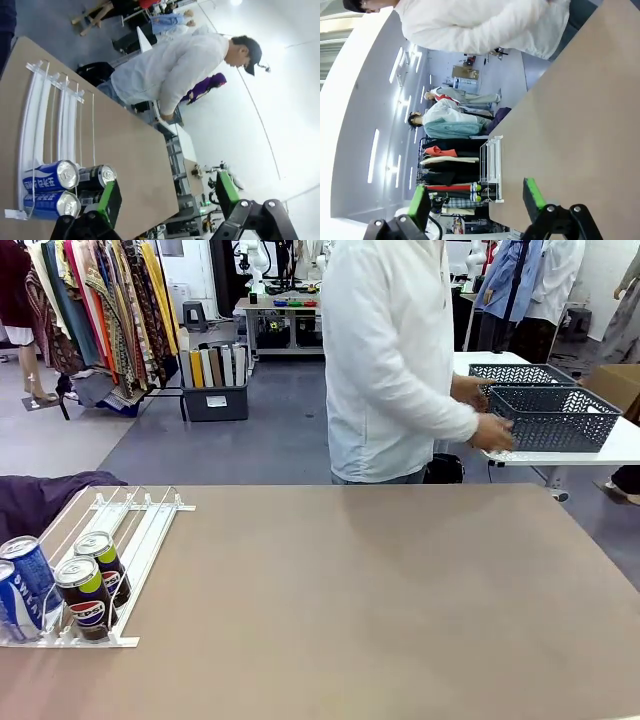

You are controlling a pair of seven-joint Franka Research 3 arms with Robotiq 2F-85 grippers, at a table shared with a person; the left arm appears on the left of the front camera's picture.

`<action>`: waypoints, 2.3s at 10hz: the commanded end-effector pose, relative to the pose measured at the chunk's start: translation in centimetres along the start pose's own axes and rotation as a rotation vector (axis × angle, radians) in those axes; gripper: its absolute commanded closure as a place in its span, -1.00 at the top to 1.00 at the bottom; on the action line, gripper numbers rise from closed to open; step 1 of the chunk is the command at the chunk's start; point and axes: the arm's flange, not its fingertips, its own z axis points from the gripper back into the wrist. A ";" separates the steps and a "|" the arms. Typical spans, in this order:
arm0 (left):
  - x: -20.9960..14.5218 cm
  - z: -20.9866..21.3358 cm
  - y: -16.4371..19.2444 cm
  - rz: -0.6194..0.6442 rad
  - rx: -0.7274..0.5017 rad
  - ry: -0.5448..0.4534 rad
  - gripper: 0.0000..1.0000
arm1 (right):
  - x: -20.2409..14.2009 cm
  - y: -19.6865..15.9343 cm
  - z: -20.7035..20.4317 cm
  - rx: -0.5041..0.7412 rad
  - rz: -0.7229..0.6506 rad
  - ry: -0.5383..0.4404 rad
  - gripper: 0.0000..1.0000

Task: Retrieve and store the cans from the dispenser.
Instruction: Pick up one can from the Automatic Can Dispenser and place it in the middle of the table.

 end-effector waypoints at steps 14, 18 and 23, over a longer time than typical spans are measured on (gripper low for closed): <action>-2.2 -15.4 -8.2 -0.385 1.244 0.729 1.00 | -0.5 1.0 1.6 0.058 0.011 -0.015 1.00; -3.1 -15.8 -8.0 -0.378 1.181 0.656 1.00 | -0.5 1.0 1.6 0.058 0.011 -0.015 1.00; -5.1 -16.5 -2.5 -0.226 1.108 0.791 1.00 | -0.5 1.0 1.6 0.058 0.011 -0.015 1.00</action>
